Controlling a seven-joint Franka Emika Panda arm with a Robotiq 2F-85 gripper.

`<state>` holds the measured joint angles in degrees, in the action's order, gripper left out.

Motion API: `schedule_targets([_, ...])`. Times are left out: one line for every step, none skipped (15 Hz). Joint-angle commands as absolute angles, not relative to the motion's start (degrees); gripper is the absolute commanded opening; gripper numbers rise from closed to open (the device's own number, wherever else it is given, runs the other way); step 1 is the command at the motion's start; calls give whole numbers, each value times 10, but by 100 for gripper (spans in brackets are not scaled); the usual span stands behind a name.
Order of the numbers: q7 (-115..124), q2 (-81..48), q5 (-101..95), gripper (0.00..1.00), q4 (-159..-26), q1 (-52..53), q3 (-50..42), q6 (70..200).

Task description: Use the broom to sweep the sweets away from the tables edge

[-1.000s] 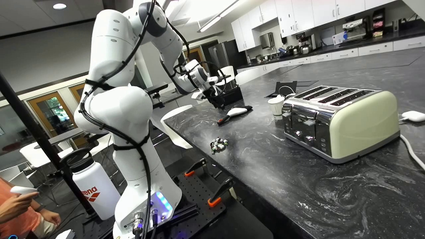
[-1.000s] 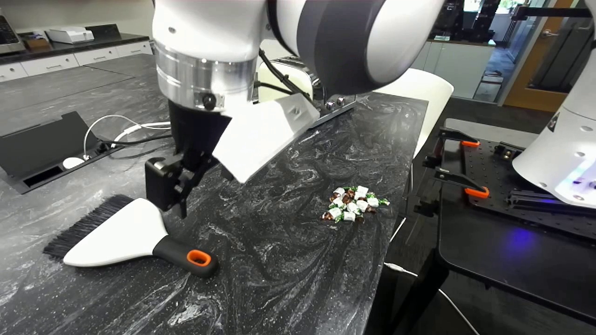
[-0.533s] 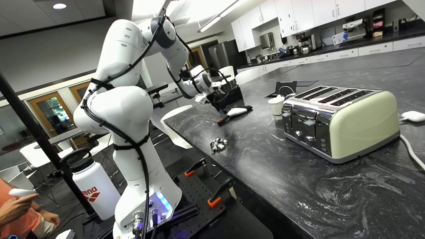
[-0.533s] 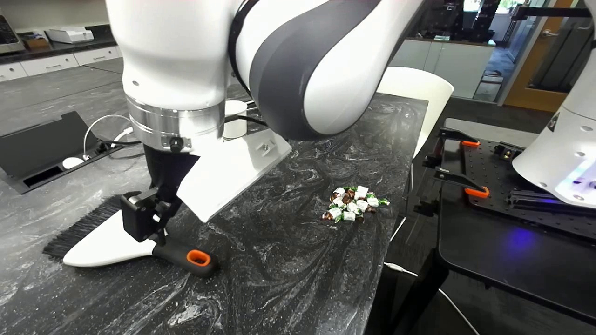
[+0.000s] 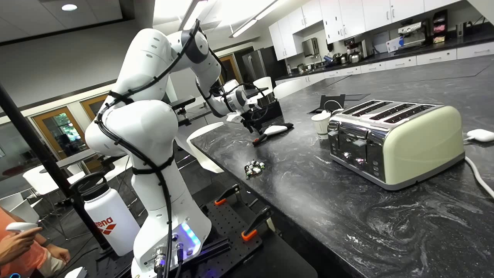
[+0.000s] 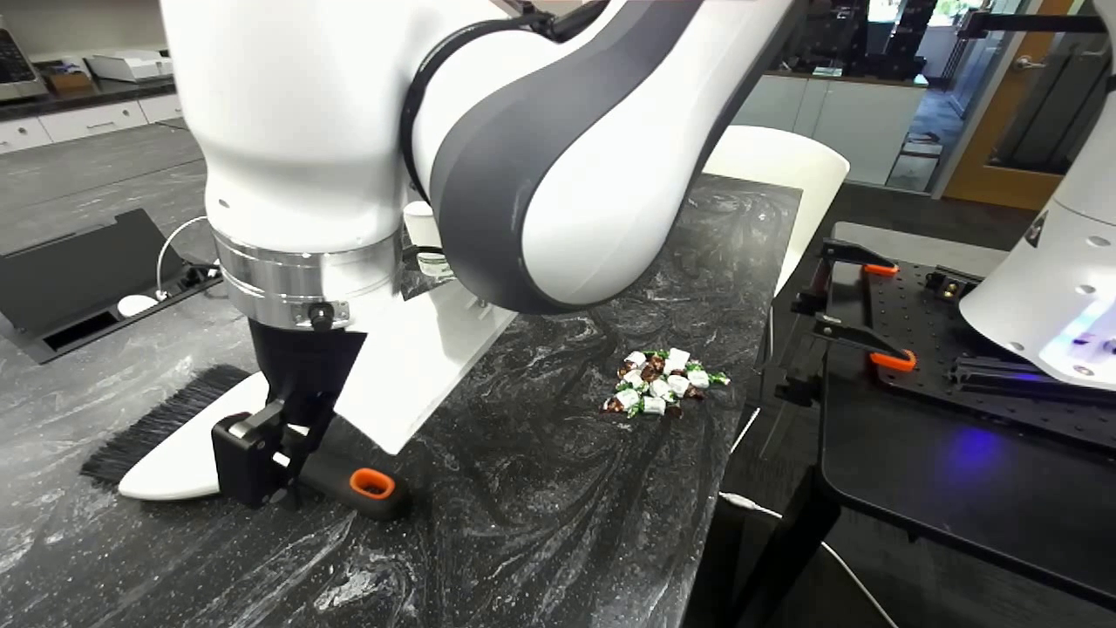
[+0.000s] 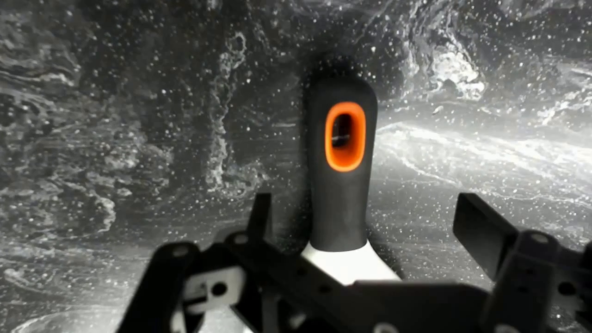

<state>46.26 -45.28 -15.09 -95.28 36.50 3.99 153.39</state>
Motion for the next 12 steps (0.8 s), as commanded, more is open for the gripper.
schedule_targets([424,-470,-128,100,-928,376,33,1522])
schedule_targets([421,-474,-125,100,-926,379,30,1522])
schedule_targets([420,-478,-127,100,-924,385,23,1522])
schedule_targets([423,-481,-128,100,-922,390,17,1523])
schedule_targets([429,-485,-131,100,-920,397,8,1526])
schedule_targets([433,-487,-133,100,-920,403,-1,1530])
schedule_targets([435,-490,-133,100,-917,408,-8,1530])
schedule_targets([436,-492,-132,100,-916,411,-13,1532])
schedule_targets([437,-494,-132,100,-915,415,-18,1532])
schedule_targets([437,-496,-131,100,-913,417,-22,1531])
schedule_targets([436,-497,-129,100,-912,418,-23,1529])
schedule_targets([436,-497,-127,100,-912,419,-24,1527])
